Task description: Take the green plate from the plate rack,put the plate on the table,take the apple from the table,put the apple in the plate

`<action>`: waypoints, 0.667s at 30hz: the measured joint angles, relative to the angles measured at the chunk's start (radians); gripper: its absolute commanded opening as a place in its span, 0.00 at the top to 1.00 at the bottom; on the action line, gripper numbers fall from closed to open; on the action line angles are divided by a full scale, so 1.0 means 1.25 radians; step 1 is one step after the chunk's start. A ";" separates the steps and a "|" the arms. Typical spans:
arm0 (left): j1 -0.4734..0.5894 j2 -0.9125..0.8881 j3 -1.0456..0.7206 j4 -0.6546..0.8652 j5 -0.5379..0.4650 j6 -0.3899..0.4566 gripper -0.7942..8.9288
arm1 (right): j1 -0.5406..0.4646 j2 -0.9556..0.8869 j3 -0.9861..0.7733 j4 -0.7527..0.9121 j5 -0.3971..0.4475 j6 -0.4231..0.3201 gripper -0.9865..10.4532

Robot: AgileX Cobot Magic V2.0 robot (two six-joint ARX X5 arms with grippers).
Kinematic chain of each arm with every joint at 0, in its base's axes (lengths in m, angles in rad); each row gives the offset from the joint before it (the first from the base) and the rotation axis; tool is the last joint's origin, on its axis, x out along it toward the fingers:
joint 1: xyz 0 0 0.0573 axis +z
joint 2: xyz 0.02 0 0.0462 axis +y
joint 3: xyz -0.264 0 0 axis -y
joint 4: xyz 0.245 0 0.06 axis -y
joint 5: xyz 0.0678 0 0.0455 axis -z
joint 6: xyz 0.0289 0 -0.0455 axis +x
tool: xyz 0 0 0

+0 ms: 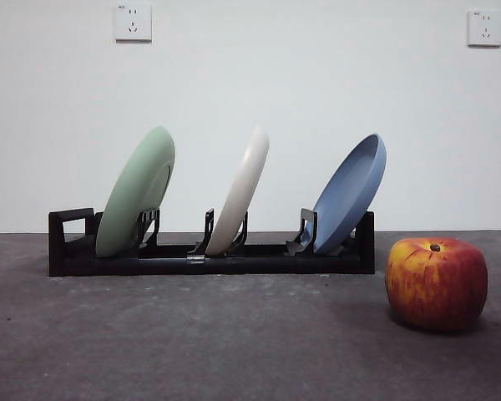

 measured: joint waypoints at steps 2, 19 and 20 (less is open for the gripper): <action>0.000 0.000 0.000 0.002 0.000 0.000 0.92 | 0.000 0.000 0.000 0.000 -0.002 0.019 0.93; 0.000 0.001 0.028 0.022 0.040 -0.221 0.92 | 0.000 0.001 0.036 0.043 -0.039 0.421 0.93; 0.000 0.002 0.042 0.022 0.056 -0.236 0.92 | 0.000 0.004 0.056 0.043 -0.045 0.427 0.93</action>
